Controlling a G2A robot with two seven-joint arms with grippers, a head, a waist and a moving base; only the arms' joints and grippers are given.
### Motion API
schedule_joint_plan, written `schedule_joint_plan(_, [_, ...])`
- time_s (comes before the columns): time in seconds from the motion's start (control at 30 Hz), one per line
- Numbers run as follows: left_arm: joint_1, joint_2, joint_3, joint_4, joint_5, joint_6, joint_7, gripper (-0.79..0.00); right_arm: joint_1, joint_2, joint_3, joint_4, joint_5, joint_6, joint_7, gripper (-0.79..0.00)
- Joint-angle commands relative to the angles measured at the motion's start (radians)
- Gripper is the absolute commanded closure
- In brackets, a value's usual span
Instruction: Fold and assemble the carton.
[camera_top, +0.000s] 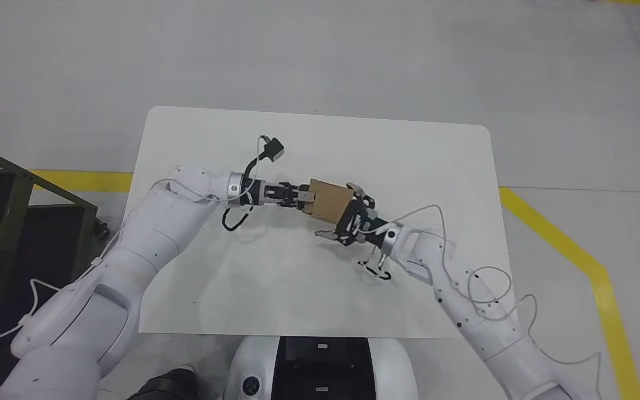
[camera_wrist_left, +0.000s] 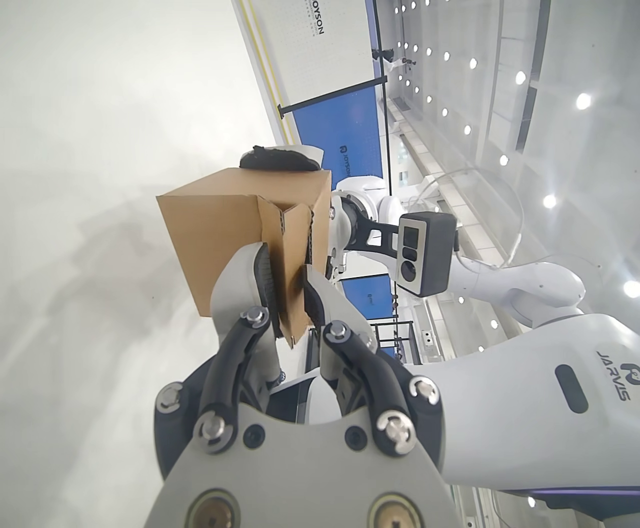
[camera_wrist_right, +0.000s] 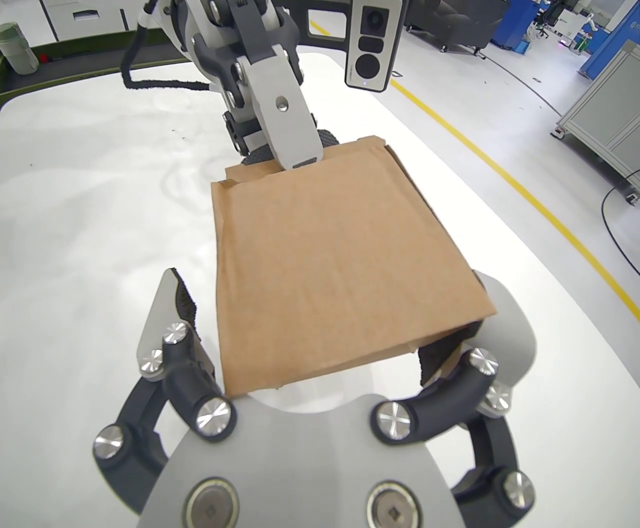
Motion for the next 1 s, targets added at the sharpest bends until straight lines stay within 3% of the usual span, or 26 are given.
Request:
schedule_joint_plan(0.0, [-0.001,-0.001,0.002,0.0,-0.002,0.0,0.0,-0.058,0.0,-0.001,-0.001,-0.003,-0.003,0.009,0.012,-0.785])
schedule_joint_plan(0.97, [-0.012,0.003,-0.012,0.024,-0.028,-0.011,0.011,-0.046,0.0,-0.006,0.017,0.009,0.014,0.024,0.021,-0.785])
